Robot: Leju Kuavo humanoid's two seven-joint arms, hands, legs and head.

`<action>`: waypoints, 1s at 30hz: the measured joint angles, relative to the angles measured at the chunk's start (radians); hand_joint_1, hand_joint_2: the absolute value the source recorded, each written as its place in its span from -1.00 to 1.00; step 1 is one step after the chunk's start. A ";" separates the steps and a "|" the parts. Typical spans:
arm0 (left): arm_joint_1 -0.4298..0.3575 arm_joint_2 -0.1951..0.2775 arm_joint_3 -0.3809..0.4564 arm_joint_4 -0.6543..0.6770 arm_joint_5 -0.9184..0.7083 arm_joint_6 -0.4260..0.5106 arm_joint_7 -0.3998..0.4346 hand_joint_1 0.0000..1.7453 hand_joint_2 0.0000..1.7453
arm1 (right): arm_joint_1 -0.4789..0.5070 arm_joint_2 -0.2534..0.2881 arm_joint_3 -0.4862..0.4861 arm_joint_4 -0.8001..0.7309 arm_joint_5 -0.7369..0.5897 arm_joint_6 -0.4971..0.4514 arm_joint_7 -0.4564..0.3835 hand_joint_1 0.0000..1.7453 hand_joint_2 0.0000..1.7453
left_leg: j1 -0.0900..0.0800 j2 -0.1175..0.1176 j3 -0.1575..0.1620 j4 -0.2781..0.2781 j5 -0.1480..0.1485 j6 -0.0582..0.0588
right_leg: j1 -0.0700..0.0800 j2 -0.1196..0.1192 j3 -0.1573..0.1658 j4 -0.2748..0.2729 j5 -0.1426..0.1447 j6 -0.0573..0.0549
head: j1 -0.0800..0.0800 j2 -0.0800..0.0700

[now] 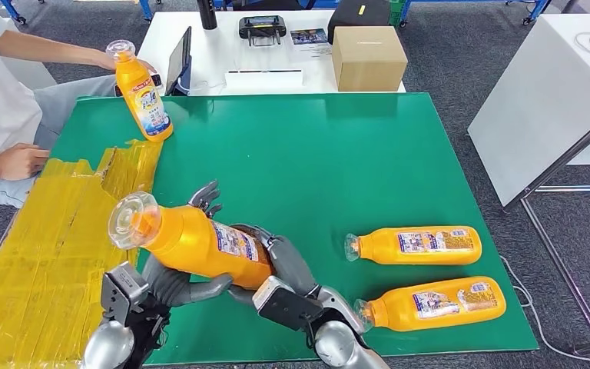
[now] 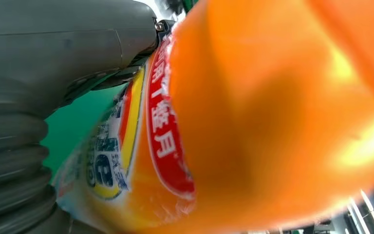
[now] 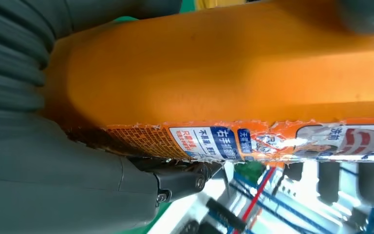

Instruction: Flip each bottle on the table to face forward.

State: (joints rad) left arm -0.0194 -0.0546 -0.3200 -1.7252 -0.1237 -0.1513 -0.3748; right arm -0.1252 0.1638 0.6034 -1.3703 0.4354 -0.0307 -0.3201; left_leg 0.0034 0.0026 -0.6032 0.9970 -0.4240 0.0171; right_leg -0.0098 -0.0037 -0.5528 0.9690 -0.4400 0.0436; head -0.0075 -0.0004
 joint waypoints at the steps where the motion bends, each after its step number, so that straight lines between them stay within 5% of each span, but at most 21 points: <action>1: -0.005 0.000 0.001 0.009 0.001 0.005 0.003 -1.00 1.00 | -0.006 -0.001 0.012 0.007 0.005 -0.003 0.004 1.00 1.00 | 0.000 0.000 0.000 0.000 0.000 0.000 | 0.000 0.000 0.000 0.000 0.000 0.000 | 0.000 0.000; 8: -0.017 -0.001 0.010 0.056 0.014 0.026 0.005 -1.00 1.00 | -0.043 -0.010 0.063 0.057 0.004 -0.006 0.019 1.00 1.00 | 0.000 0.000 0.000 0.000 0.000 0.000 | 0.000 0.000 0.000 0.000 0.000 0.000 | 0.000 0.000; 9: -0.017 -0.001 0.011 0.060 0.019 0.030 0.003 -0.86 1.00 | -0.047 -0.012 0.067 0.064 0.003 -0.005 0.020 1.00 1.00 | 0.000 0.000 0.000 0.000 0.000 0.000 | 0.000 0.000 -0.001 0.000 0.000 0.000 | 0.000 0.000; 12: -0.013 -0.007 0.017 0.067 0.060 0.045 -0.012 0.64 1.00 | -0.062 -0.013 0.082 0.084 -0.003 -0.005 0.024 1.00 1.00 | 0.000 0.000 0.000 0.000 0.000 0.000 | 0.000 0.000 -0.001 0.000 0.000 0.000 | 0.000 0.000; 13: -0.010 -0.011 0.020 0.067 0.078 0.050 -0.018 1.00 1.00 | -0.067 -0.014 0.087 0.091 -0.005 -0.005 0.026 1.00 1.00 | 0.000 0.000 0.000 0.000 0.000 0.000 | 0.000 0.000 -0.001 0.000 0.000 0.000 | 0.000 0.000; 28: 0.015 -0.046 0.034 0.067 0.181 0.096 -0.035 1.00 1.00 | -0.094 -0.012 0.123 0.141 -0.015 -0.024 0.040 1.00 1.00 | 0.000 0.000 -0.001 0.000 0.000 0.000 | 0.000 0.000 -0.002 0.000 0.000 0.000 | 0.000 0.000; 30: 0.015 -0.047 0.034 0.067 0.185 0.098 -0.038 1.00 1.00 | -0.093 -0.012 0.124 0.142 -0.020 -0.030 0.040 0.10 1.00 | 0.000 0.000 0.000 0.000 0.000 0.000 | 0.000 0.000 -0.002 0.000 0.000 0.000 | 0.000 0.000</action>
State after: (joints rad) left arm -0.0042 -0.1018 -0.2857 -1.6580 0.0614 -0.0532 -0.4125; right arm -0.2186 0.1521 0.7279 -1.2283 0.4156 -0.0605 -0.2798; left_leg 0.0034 0.0029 -0.6037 0.9971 -0.4240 0.0171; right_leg -0.0100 -0.0033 -0.5544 0.9689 -0.4400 0.0435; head -0.0077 -0.0004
